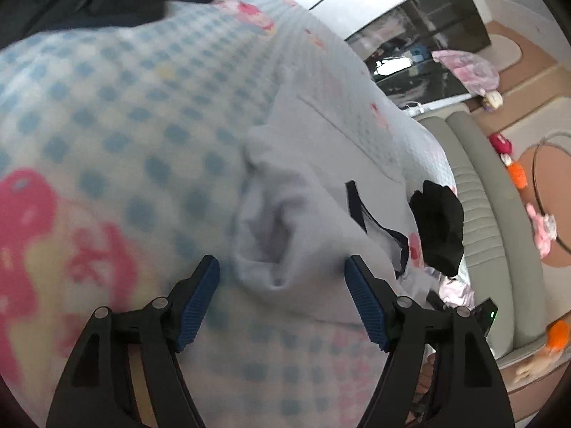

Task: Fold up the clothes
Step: 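Open both grippers and release the folded shirt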

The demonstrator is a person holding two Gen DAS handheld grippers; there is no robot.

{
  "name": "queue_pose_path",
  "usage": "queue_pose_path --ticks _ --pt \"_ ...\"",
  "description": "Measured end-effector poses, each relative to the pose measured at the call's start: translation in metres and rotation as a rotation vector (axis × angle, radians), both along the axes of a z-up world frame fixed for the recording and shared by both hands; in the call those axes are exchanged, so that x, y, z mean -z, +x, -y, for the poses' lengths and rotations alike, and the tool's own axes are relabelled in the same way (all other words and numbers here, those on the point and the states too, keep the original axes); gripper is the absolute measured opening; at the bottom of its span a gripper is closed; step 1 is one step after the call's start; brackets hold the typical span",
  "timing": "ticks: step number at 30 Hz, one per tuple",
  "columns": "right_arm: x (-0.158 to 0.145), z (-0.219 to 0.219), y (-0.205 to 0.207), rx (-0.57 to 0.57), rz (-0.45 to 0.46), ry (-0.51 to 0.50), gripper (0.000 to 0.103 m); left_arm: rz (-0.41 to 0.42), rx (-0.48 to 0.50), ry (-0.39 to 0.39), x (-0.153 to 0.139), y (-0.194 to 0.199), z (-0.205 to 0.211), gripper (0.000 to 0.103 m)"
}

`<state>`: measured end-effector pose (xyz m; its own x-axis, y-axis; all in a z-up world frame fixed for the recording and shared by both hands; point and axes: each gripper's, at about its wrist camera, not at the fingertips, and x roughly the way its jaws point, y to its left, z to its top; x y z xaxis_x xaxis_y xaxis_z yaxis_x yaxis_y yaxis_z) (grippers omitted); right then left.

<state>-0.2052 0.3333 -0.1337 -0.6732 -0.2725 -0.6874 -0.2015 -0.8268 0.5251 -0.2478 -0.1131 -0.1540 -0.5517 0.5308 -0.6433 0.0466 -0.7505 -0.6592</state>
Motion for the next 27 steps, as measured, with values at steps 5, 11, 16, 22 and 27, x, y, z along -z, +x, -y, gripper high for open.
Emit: queue_pose_path --ticks 5,11,16,22,27 --pt "0.006 0.010 -0.006 -0.047 0.039 0.003 0.088 -0.002 -0.026 0.064 0.005 -0.011 -0.009 0.075" --pt "0.013 0.011 -0.008 -0.063 0.065 -0.036 0.095 0.002 -0.060 0.161 0.011 -0.026 -0.018 0.076" --pt "0.012 0.020 -0.012 -0.072 0.056 0.003 0.054 0.031 -0.096 0.168 0.016 -0.035 -0.027 0.032" --pt "-0.017 0.005 0.015 -0.027 -0.020 -0.023 0.029 -0.032 -0.087 0.086 -0.013 -0.008 -0.033 0.024" --pt "-0.056 0.004 0.054 -0.023 -0.109 -0.021 0.025 -0.100 -0.029 0.097 -0.049 0.035 -0.032 0.024"
